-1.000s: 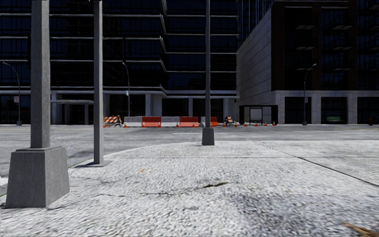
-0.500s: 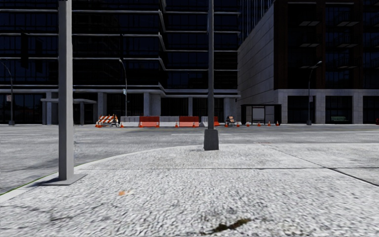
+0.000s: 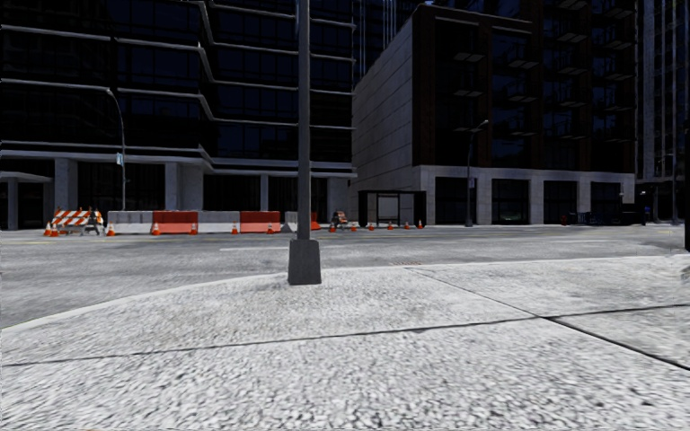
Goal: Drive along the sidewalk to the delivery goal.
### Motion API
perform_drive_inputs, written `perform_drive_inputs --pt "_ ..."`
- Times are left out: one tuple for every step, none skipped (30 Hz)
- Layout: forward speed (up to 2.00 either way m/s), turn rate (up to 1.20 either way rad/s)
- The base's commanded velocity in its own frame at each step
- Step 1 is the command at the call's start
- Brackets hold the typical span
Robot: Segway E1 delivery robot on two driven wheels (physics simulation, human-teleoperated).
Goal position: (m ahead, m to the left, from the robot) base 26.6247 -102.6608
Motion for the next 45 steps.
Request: perform_drive_inputs --pt "1.54 -1.0" --pt "1.54 -1.0" --pt "1.54 -1.0" --pt "1.54 -1.0" --pt "1.54 -1.0" --pt "1.54 -1.0" --pt "1.54 -1.0" --pt "1.54 -1.0" --pt "1.54 -1.0" --pt "1.54 -1.0" --pt "1.54 -1.0" --pt "1.54 -1.0" --pt "1.54 -1.0" --pt "1.54 -1.0" --pt "1.54 -1.0" --pt "1.54 -1.0" --pt "1.54 -1.0" --pt "1.54 -1.0" --pt "1.54 -1.0" --pt "1.54 -1.0" --pt "1.54 -1.0" --pt "1.54 -1.0" --pt "1.54 -1.0" --pt "1.54 -1.0" --pt "1.54 -1.0" --pt "1.54 -1.0" --pt "1.54 -1.0" --pt "1.54 -1.0" --pt "1.54 -1.0" --pt "1.54 -1.0" --pt "1.54 -1.0" --pt "1.54 -1.0" --pt "1.54 -1.0" --pt "1.54 -0.99" --pt "1.54 -0.94" --pt "1.54 -0.91" --pt "1.67 -0.82" --pt "1.67 -0.82" --pt "1.8 -0.03" --pt "1.87 0.0" --pt "2.0 0.0" --pt "2.0 0.0" --pt "2.0 0.0" --pt "2.0 0.0" --pt "2.0 0.0"
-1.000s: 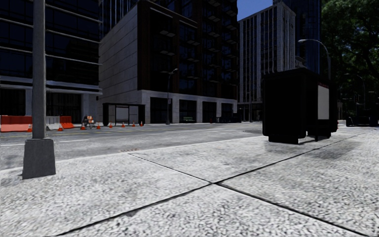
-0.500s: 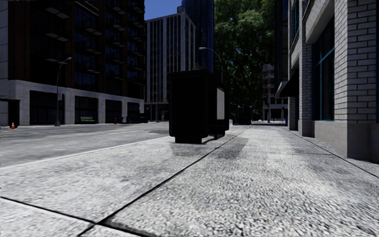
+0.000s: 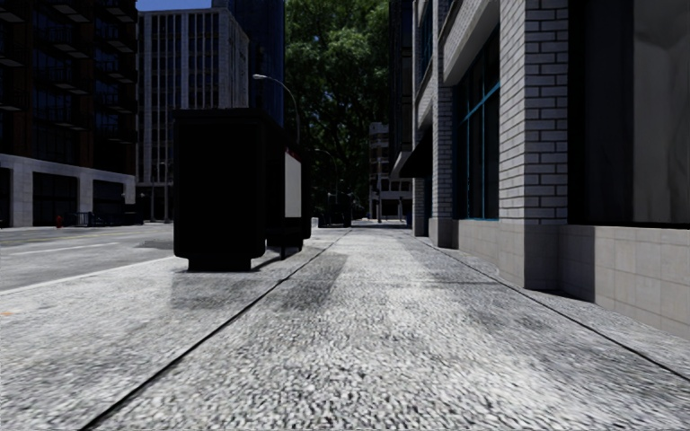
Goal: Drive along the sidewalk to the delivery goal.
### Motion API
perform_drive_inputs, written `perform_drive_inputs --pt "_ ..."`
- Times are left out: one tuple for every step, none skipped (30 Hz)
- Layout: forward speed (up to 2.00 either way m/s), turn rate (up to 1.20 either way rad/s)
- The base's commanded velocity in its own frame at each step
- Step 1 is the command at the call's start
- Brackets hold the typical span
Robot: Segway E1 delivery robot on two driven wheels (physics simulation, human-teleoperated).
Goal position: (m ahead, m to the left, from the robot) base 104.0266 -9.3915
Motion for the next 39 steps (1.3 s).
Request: perform_drive_inputs --pt "2.0 0.0" --pt "2.0 0.0" --pt "2.0 0.0" --pt "2.0 0.0" --pt "2.0 0.0" --pt "2.0 0.0" --pt "2.0 0.0" --pt "2.0 0.0" --pt "2.0 0.0" --pt "2.0 0.0" --pt "2.0 -0.37" --pt "2.0 -0.85" --pt "2.0 -0.96" --pt "2.0 -0.99" --pt "2.0 -0.85" --pt "2.0 -0.85" --pt "2.0 -0.16" --pt "2.0 -0.04" --pt "2.0 -0.02" --pt "2.0 -0.01" --pt "2.0 -0.01" --pt "2.0 -0.01" --pt "2.0 -0.01" --pt "2.0 -0.01" --pt "2.0 -0.01" --pt "2.0 -0.01" --pt "2.0 -0.01" --pt "2.0 -0.01" --pt "2.0 -0.01" --pt "2.0 -0.01" --pt "2.0 -0.01" --pt "2.0 -0.01" --pt "2.0 -0.01" --pt "2.0 -0.01" --pt "2.0 -0.01" --pt "2.0 -0.01" --pt "2.0 -0.01" --pt "2.0 -0.01" --pt "2.0 -0.01"
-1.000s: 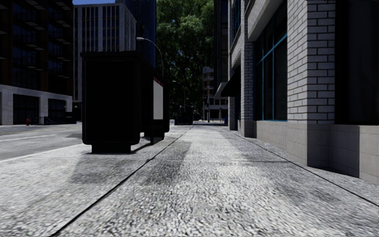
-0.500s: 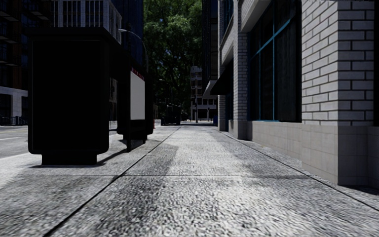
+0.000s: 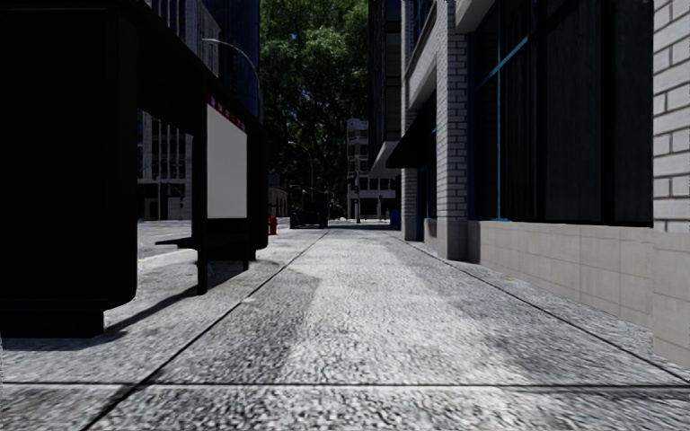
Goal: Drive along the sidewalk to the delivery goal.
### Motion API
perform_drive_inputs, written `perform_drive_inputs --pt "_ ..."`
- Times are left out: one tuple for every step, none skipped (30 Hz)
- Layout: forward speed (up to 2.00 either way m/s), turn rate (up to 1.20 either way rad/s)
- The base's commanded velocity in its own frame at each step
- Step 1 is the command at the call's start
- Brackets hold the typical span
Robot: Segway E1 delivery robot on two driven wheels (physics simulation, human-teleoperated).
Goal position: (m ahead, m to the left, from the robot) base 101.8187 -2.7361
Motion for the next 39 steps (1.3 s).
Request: perform_drive_inputs --pt "2.0 -0.01" --pt "2.0 -0.01" --pt "2.0 -0.01" --pt "2.0 -0.01" --pt "2.0 -0.02" --pt "2.0 -0.02" --pt "2.0 -0.11" --pt "2.0 -0.18" --pt "2.0 -0.18" --pt "2.0 -0.2" --pt "2.0 -0.08" --pt "2.0 0.0" --pt "2.0 0.0" --pt "2.0 0.0" --pt "2.0 0.0" --pt "2.0 0.0" --pt "2.0 0.0" --pt "2.0 0.0" --pt "2.0 0.0" --pt "2.0 0.0" --pt "2.0 0.0" --pt "2.0 0.0" --pt "2.0 0.0" --pt "2.0 0.0" --pt "2.0 0.0" --pt "2.0 0.0" --pt "2.0 -0.09" --pt "2.0 -0.82" --pt "2.0 -0.82" --pt "2.0 -0.97" --pt "2.0 -1.0" --pt "2.0 0.0" --pt "2.0 0.0" --pt "2.0 0.0" --pt "2.0 0.0" --pt "2.0 0.0" --pt "2.0 0.0" --pt "2.0 0.0" --pt "2.0 0.0"
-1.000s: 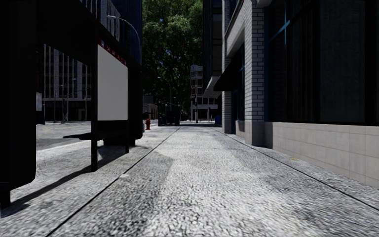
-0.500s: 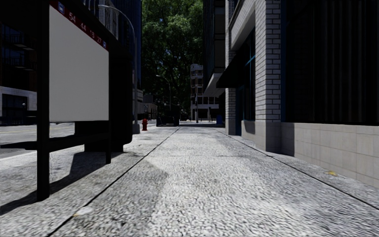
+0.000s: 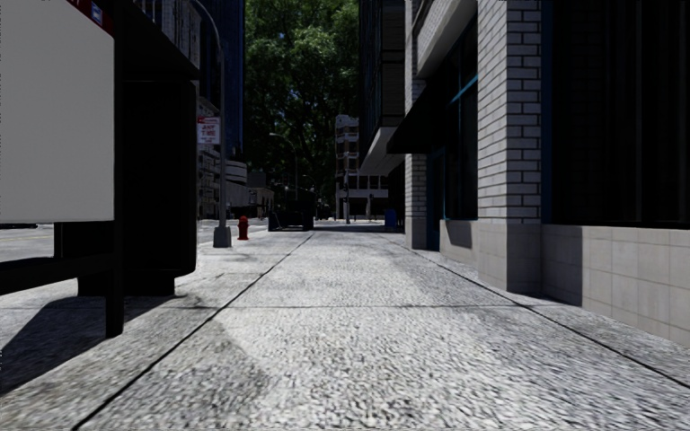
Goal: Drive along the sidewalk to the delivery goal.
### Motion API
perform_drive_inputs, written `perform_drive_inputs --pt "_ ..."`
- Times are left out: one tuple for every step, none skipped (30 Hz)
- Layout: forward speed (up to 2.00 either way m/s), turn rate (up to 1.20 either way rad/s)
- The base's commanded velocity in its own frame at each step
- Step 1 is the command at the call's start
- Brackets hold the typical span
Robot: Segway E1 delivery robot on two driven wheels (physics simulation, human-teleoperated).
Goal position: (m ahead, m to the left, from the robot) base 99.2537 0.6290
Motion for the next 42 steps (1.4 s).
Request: perform_drive_inputs --pt "2.0 0.0" --pt "2.0 0.0" --pt "2.0 0.0" --pt "2.0 0.0" --pt "2.0 0.0" --pt "2.0 0.0" --pt "2.0 0.0" --pt "2.0 0.0" --pt "2.0 0.0" --pt "2.0 0.0" --pt "2.0 0.0" --pt "2.0 0.0" --pt "2.0 0.0" --pt "2.0 0.0" --pt "2.0 0.0" --pt "2.0 0.0" --pt "2.0 0.0" --pt "2.0 0.0" --pt "2.0 0.0" --pt "2.0 0.0" --pt "2.0 0.0" --pt "2.0 0.0" --pt "2.0 0.0" --pt "2.0 0.0" --pt "2.0 0.0" --pt "2.0 0.0" --pt "2.0 0.0" --pt "2.0 0.0" --pt "2.0 0.0" --pt "2.0 0.0" --pt "2.0 0.0" --pt "2.0 0.0" --pt "2.0 0.0" --pt "2.0 0.0" --pt "2.0 0.0" --pt "2.0 0.0" --pt "2.0 0.0" --pt "2.0 0.0" --pt "2.0 0.0" --pt "2.0 0.0" --pt "2.0 0.0" --pt "2.0 0.0"
